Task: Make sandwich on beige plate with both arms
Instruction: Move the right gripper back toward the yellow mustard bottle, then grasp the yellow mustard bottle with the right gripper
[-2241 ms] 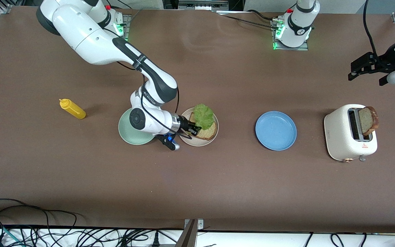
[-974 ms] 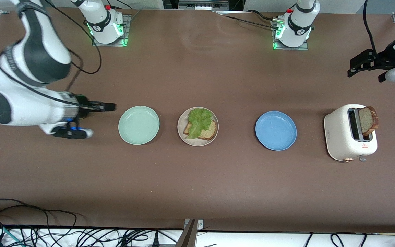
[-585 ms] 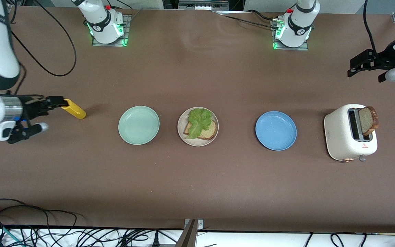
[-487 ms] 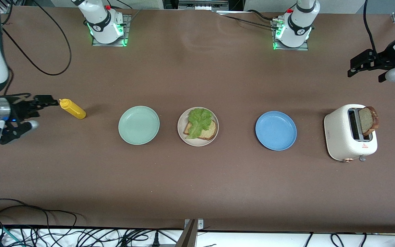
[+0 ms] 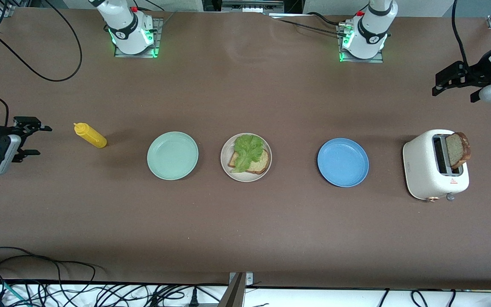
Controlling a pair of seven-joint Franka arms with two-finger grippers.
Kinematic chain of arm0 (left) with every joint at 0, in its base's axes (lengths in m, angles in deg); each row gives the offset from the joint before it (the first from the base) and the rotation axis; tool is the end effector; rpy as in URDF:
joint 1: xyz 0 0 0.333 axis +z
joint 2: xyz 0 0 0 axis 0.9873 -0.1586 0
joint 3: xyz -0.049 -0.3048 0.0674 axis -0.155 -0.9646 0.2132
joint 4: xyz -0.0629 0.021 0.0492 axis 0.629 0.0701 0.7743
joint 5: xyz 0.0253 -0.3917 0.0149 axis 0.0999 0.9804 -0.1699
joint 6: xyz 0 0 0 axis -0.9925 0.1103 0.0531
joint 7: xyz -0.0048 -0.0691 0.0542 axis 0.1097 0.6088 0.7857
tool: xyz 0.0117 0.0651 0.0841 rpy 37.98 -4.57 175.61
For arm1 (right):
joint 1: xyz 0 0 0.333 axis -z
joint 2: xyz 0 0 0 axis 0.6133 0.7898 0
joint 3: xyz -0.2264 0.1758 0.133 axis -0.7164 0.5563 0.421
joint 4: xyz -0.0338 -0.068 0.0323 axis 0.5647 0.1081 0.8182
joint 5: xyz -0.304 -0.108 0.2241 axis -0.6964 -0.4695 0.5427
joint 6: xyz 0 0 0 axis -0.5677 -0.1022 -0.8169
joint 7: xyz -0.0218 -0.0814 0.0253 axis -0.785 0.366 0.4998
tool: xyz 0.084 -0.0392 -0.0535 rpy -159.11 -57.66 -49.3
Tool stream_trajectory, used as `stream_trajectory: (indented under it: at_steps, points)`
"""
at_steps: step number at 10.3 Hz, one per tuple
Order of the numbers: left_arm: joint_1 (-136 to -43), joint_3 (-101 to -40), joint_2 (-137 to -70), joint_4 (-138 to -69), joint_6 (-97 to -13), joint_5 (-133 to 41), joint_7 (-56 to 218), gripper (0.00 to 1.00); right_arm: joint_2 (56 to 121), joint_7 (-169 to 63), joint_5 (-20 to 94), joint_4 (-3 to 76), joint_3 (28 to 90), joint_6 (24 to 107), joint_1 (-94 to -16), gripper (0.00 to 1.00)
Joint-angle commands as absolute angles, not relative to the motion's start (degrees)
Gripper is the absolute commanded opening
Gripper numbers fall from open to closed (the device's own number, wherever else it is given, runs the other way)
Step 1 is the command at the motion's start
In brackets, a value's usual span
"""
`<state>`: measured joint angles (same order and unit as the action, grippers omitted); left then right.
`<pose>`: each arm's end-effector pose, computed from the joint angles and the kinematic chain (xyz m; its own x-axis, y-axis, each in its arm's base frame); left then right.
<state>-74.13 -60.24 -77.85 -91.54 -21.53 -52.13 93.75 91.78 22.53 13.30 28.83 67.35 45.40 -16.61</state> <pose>0.5430 -0.0157 0.6342 0.9887 -0.1326 -0.0704 -0.1288 -0.9901 0.0562 0.6090 -0.1820 0.3431 0.5475 0.8228 0.1527 0.7905 -0.4486 -0.4171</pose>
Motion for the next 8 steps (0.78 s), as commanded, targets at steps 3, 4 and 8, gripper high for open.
stream_trajectory:
  at_steps: [3,4,8]
  points:
    - [-73.66,-60.33,-77.34,-91.92,-21.11,-51.27,94.47,1.0,91.55,45.12,20.76,39.11,67.06,50.97,-11.3,1.0]
    - [-73.66,-60.33,-77.34,-91.83,-21.11,-51.27,94.47,1.0,92.25,47.67,21.99,40.69,67.06,51.06,-9.81,1.0]
    - [-73.66,-60.24,-77.25,-92.1,-21.02,-51.36,94.47,1.0,97.96,58.14,28.24,43.26,67.06,51.15,-7.24,1.0]
